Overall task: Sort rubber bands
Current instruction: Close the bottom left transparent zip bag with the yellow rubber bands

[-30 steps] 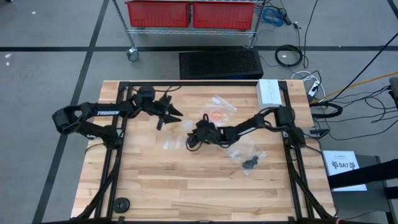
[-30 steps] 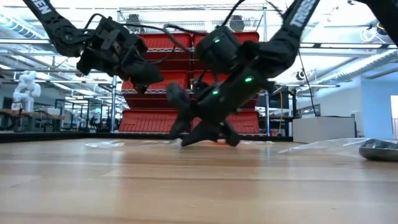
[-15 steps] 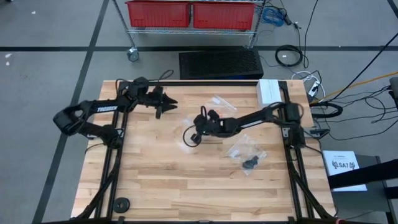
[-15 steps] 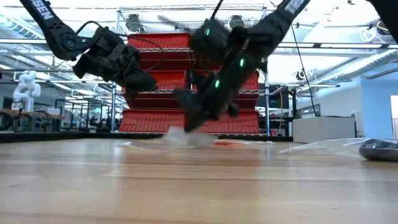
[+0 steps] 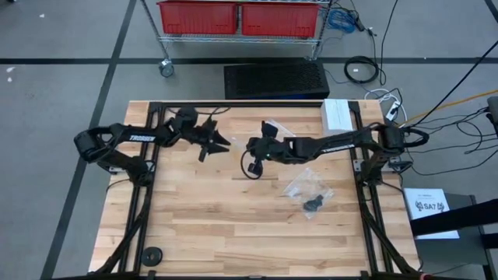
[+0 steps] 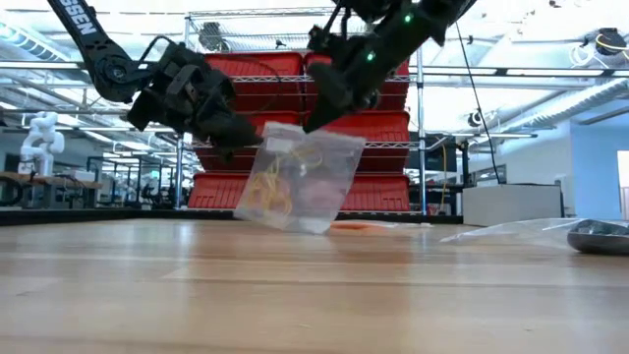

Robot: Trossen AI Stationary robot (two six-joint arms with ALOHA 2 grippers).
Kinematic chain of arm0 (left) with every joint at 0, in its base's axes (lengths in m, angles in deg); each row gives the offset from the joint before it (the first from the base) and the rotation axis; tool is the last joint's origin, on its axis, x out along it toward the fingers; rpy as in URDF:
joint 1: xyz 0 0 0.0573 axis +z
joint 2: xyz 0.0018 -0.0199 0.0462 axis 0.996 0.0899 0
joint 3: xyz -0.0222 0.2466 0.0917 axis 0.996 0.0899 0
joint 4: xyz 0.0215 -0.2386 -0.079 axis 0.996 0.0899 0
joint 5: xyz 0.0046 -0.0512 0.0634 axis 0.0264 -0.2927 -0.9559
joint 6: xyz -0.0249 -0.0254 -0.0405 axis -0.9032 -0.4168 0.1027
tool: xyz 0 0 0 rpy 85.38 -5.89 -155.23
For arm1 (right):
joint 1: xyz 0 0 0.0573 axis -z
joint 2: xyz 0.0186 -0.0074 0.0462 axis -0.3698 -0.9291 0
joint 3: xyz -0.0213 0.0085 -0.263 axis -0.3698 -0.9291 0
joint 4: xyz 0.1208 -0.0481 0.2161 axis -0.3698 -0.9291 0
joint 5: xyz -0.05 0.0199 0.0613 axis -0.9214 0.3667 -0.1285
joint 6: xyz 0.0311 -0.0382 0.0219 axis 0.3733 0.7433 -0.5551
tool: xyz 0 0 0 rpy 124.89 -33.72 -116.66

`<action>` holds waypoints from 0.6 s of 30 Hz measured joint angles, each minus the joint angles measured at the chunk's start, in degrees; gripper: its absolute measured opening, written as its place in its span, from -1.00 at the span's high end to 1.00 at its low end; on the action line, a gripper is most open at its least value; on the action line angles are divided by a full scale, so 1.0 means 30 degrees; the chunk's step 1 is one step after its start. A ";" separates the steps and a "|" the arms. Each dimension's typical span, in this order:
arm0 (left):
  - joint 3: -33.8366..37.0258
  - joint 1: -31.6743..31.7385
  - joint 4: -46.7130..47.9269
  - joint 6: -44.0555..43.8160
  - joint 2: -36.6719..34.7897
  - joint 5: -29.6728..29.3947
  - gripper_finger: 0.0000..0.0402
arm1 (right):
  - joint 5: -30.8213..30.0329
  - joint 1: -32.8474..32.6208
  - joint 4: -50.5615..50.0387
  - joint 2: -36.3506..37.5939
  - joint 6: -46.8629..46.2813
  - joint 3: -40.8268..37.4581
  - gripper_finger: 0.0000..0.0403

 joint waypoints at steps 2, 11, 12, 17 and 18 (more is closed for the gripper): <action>0.0000 -0.0303 -0.1182 -0.0334 0.0000 0.0026 0.24 | 0.0011 -0.0078 -0.0024 0.0302 0.0538 0.0007 1.00; -0.0058 -0.0241 -0.2631 -0.0923 0.0007 -0.1301 0.24 | 0.0084 -0.0477 -0.0987 0.0688 0.0947 0.0007 1.00; -0.0058 -0.0255 -0.2594 -0.0841 0.0015 -0.1301 0.24 | 0.0084 -0.0535 -0.0906 0.0698 0.0990 0.0007 1.00; -0.0058 -0.0117 -0.2492 -0.0798 0.0022 -0.1347 0.24 | 0.0069 -0.0689 -0.0894 0.0878 0.1071 0.0007 1.00; -0.0058 -0.0124 -0.2484 -0.0798 0.0026 -0.1385 0.24 | 0.0076 -0.0698 -0.0896 0.0878 0.1072 0.0007 1.00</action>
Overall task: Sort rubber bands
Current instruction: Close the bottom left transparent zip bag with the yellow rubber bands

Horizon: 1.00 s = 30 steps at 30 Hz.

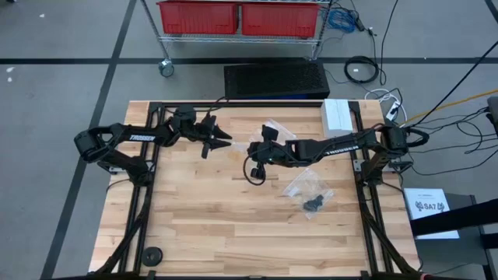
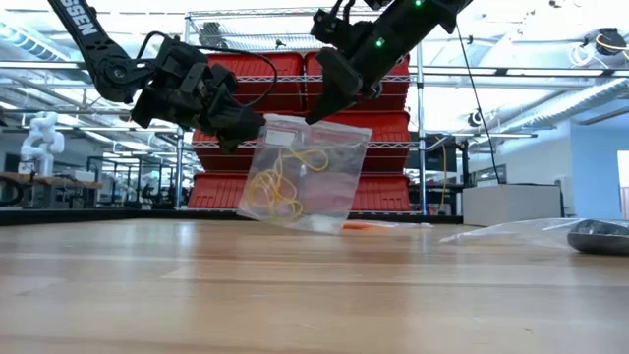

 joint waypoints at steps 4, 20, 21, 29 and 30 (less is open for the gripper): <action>0.0000 -0.0231 0.0076 0.0470 0.0004 0.0054 0.24 | -0.0004 0.0000 0.0231 0.0000 0.0013 0.0000 1.00; 0.0007 -0.1063 -0.0131 0.1829 0.0011 0.0157 0.95 | 0.0493 -0.0066 0.0323 0.0000 -0.0169 0.0000 1.00; 0.0007 -0.1070 -0.0128 0.1829 0.0011 0.0163 0.95 | 0.0510 -0.0066 0.0316 0.0000 -0.0184 0.0000 1.00; 0.0007 -0.1063 -0.0113 0.1985 0.0011 0.0186 0.98 | 0.1384 0.0012 0.0531 0.0000 -0.2291 0.0033 0.87; 0.0007 -0.1071 -0.0111 0.1997 0.0011 0.0186 0.98 | 0.1497 0.0073 0.0557 0.0000 -0.2507 0.0157 0.82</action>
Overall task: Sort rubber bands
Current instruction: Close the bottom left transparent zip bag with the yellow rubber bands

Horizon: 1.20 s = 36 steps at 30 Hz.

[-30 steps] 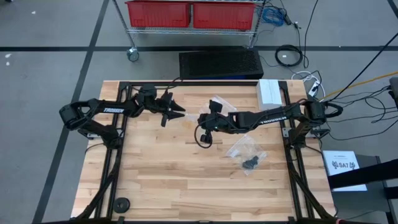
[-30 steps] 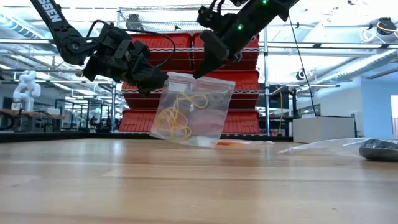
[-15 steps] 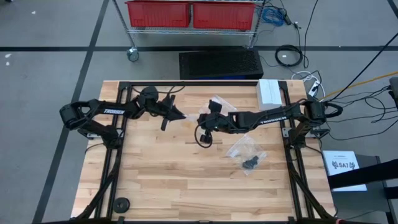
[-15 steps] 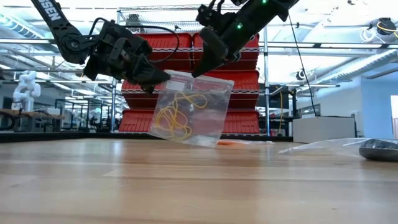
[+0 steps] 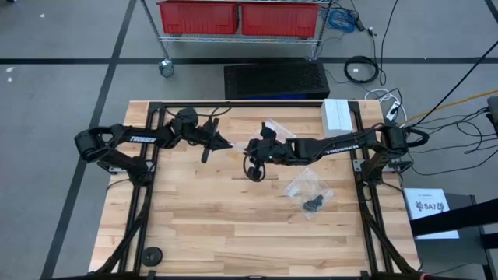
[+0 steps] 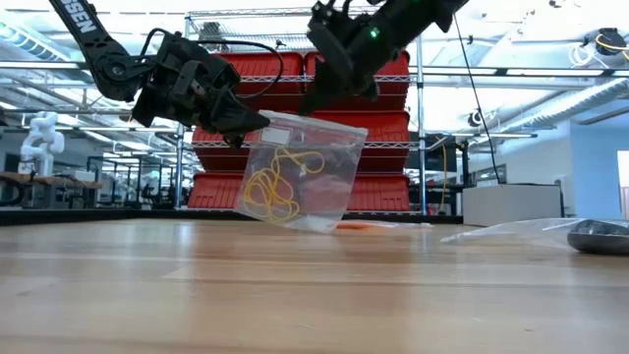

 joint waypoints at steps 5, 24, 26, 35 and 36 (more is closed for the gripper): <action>0.0000 -0.0092 0.0017 0.0046 0.0000 0.0000 0.99 | 0.1006 0.0446 0.1179 0.0000 -0.0486 0.0521 0.56; 0.0007 -0.0583 0.0153 0.0859 0.0000 -0.0397 1.00 | 0.5017 0.2164 0.4210 -0.1279 0.0083 0.0550 0.38; 0.0007 -0.0583 0.0159 0.0873 0.0000 -0.0408 1.00 | 0.5019 0.2239 0.4186 -0.1418 0.0169 0.0545 0.38; 0.0007 -0.0583 0.0157 0.0897 0.0000 -0.0430 1.00 | 0.5432 0.2681 0.4515 -0.1865 0.0203 0.0528 0.51; 0.0007 -0.0583 0.0158 0.0910 0.0000 -0.0437 1.00 | 0.5446 0.2724 0.4487 -0.1865 0.0207 0.0528 0.57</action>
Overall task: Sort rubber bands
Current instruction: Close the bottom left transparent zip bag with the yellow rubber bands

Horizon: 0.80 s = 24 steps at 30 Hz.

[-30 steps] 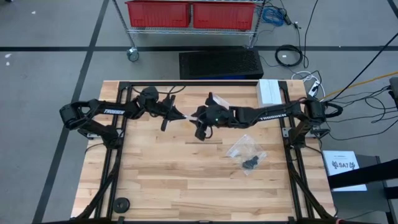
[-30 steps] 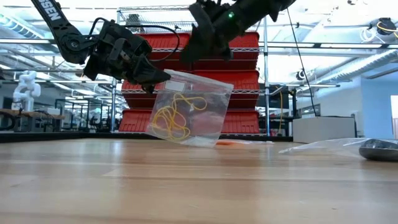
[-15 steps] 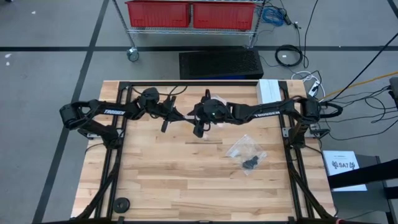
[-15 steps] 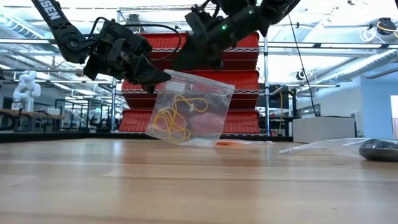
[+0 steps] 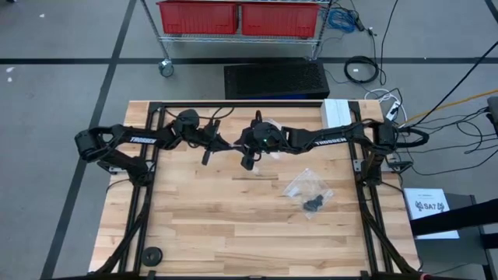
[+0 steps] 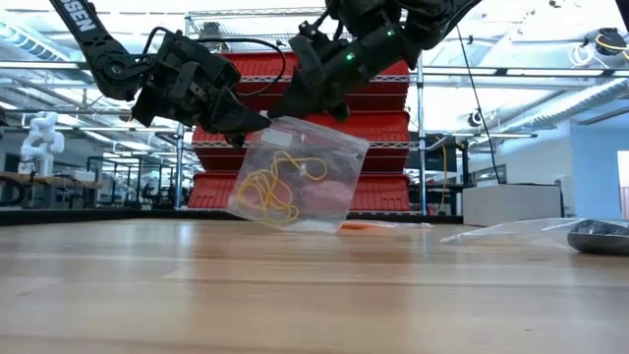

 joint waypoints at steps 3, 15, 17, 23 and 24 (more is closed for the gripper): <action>0.0000 0.0007 -0.0014 0.0051 0.0000 -0.0094 1.00 | 0.0081 0.0015 0.0010 0.0000 0.0190 0.0000 0.80; 0.0003 0.0228 0.0081 -0.0055 0.0015 -0.0496 1.00 | -0.0081 -0.0116 -0.2055 0.0338 0.0287 0.0057 0.97; 0.0007 0.0345 0.0074 -0.0073 0.0015 -0.0495 1.00 | -0.0094 -0.0149 -0.2762 0.0531 0.0169 0.0051 0.97; 0.0007 0.0401 -0.0057 -0.0076 0.0015 -0.0481 1.00 | -0.0080 -0.0339 -0.5959 0.1485 -0.0427 0.0044 0.97; 0.0007 0.0416 -0.0050 -0.0080 0.0015 -0.0481 1.00 | -0.0078 -0.0360 -0.6666 0.1632 -0.0546 0.0042 0.97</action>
